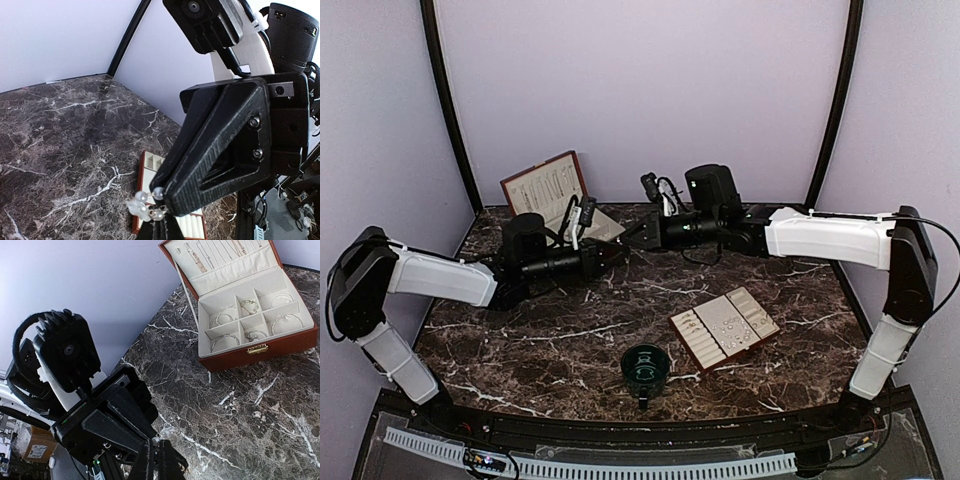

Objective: Organize the mixed jewelry
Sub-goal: Pass from the right arm to the left, then place the bracelet in the bracelet compartment, then move to the center of the board in the compartment layer.

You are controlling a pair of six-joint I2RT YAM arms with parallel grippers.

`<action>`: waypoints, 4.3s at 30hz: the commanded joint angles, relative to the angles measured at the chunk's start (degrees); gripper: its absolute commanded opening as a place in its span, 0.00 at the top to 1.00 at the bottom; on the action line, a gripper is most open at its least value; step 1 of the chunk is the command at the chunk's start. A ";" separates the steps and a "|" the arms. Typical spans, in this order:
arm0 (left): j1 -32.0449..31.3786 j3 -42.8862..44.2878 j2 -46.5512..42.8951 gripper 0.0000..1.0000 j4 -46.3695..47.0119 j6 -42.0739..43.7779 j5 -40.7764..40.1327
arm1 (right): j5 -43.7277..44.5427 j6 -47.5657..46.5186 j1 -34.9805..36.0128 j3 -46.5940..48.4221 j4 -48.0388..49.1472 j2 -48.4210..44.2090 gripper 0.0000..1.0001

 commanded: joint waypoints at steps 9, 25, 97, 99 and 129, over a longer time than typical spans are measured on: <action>-0.06 1.40 -3.60 1.00 -6.30 1.54 -6.35 | 2.80 -0.56 0.58 -0.13 2.19 -1.80 0.71; 16.82 21.37 4.15 1.00 -36.54 6.53 -7.58 | 17.10 -4.95 -1.96 -6.21 0.06 -9.42 0.34; 20.81 -3.09 -21.36 0.38 -54.46 -1.49 -15.85 | 31.20 -4.09 -9.99 -24.44 -21.74 -23.24 0.27; 20.81 -5.86 -23.10 0.38 -54.80 -3.04 -16.14 | 31.15 -2.72 -11.92 -25.82 -24.61 -23.43 0.29; 20.87 -12.59 -32.48 0.33 -47.59 -6.30 -21.27 | 26.25 -19.36 -25.00 -27.43 -29.72 -12.98 0.64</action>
